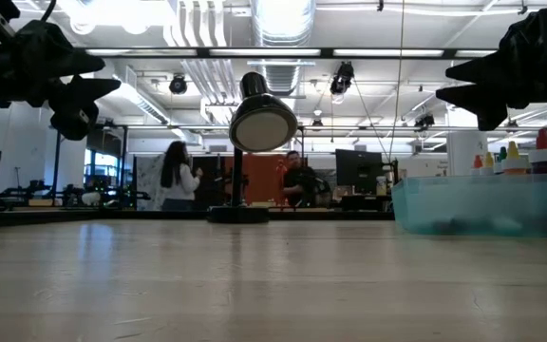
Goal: Pick & Place food coloring
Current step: Return to Home Position
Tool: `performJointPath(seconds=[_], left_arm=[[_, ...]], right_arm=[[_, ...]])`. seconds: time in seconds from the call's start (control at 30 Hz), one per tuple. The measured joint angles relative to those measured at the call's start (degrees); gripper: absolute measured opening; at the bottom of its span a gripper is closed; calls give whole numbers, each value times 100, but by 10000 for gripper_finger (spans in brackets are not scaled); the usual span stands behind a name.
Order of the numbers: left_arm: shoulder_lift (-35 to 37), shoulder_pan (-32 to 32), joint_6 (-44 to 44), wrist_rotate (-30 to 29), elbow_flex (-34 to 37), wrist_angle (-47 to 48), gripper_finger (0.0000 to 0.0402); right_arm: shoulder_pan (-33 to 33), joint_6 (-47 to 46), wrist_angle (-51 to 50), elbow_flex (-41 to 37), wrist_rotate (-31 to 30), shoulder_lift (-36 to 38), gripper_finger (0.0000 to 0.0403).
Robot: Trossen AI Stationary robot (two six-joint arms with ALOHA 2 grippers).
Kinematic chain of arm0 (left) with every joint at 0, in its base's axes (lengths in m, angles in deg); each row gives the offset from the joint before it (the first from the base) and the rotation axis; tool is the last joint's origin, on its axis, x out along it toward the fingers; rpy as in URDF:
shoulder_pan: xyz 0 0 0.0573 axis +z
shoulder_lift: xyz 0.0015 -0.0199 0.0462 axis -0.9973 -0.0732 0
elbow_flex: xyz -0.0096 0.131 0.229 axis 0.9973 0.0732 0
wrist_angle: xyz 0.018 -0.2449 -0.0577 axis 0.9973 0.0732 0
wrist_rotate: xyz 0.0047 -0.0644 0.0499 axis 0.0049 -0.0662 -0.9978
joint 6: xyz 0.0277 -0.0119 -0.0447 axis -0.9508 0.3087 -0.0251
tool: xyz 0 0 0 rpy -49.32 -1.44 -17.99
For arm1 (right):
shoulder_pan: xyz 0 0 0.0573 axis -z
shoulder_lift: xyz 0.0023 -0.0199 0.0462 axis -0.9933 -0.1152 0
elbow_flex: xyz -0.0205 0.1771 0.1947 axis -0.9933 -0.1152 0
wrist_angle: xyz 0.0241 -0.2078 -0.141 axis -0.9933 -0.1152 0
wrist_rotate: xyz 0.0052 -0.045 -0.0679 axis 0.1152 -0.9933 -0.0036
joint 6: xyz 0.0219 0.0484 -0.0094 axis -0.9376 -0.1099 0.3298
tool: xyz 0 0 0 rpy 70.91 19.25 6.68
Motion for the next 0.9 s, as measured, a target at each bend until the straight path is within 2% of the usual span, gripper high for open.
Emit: performJointPath(seconds=[0.7,0.9], left_arm=[[-101,-2,0,0,0,7,117],[-107,-2,1,0,0,9,117]], right_arm=[[2,22,-4,-2,1,-164,224],[2,1096,-4,-2,441,-157,224]])
